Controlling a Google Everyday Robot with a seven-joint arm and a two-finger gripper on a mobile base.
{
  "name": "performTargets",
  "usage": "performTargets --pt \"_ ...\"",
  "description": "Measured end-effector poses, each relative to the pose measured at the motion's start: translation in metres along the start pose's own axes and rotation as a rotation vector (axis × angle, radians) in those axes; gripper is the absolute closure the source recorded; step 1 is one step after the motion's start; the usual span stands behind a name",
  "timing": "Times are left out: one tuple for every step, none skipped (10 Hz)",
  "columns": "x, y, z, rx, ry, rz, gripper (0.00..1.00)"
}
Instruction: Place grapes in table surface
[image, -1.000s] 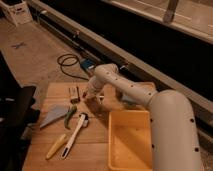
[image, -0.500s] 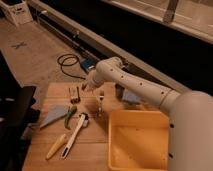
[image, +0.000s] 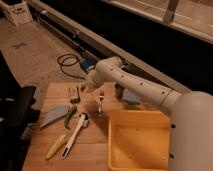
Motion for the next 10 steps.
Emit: performTargets --pt "-0.001 0.005 0.007 -0.021 -0.007 0.002 0.99" --pt "0.0 0.011 0.017 -0.048 -0.017 0.012 0.94" --pt "0.003 0.016 0.027 -0.08 -0.029 0.028 0.82" --pt "0.004 0.02 0.036 -0.103 -0.036 0.034 0.74" --pt "0.003 0.024 0.046 -0.133 -0.045 0.043 0.62" --pt "0.007 0.027 0.053 -0.154 -0.047 0.057 0.53" --pt "0.014 0.032 0.059 -0.172 -0.046 0.074 0.42" --pt "0.016 0.034 0.062 -0.181 -0.049 0.083 0.37" --pt "0.018 0.035 0.064 -0.19 -0.05 0.094 0.34" --pt "0.019 0.036 0.065 -0.195 -0.05 0.103 0.34"
